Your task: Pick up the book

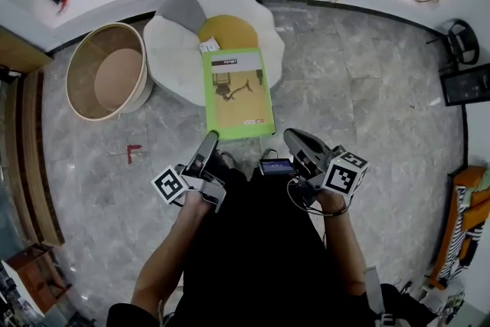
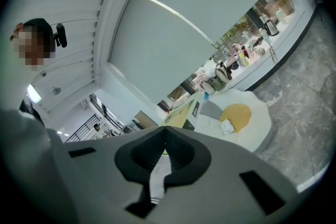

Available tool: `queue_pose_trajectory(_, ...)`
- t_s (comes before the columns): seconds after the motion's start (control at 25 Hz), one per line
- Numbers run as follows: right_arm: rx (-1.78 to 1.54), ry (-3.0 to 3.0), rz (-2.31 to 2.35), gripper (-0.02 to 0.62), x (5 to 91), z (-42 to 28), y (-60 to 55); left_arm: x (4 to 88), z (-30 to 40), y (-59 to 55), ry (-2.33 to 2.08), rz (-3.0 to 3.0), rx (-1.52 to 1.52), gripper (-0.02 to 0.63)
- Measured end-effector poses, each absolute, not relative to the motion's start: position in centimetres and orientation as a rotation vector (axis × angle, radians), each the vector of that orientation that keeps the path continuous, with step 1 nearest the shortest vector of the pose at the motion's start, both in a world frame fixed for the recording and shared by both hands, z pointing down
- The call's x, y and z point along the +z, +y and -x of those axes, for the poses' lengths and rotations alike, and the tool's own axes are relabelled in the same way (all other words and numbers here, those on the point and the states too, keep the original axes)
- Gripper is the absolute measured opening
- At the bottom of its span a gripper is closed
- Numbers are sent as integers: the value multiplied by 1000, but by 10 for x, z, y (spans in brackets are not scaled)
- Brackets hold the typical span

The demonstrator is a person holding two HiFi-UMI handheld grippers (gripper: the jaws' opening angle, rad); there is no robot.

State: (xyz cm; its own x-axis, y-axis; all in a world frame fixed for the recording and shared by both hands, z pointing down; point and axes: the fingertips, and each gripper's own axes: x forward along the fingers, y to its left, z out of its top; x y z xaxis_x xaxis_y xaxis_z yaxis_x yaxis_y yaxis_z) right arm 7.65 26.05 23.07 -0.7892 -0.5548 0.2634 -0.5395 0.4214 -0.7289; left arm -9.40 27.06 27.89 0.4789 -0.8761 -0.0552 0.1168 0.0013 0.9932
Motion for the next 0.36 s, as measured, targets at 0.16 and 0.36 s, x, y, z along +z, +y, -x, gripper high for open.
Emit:
queue_pose_trajectory(0.16, -1321, 2633, 1015, 17, 232, -71, 262, 280, 98, 270, -738, -1344, -894, 149)
queue_pose_trajectory(0.36, -1305, 2658, 1031, 17, 231, -66, 263, 283, 100, 269, -732, -1350, -883, 149)
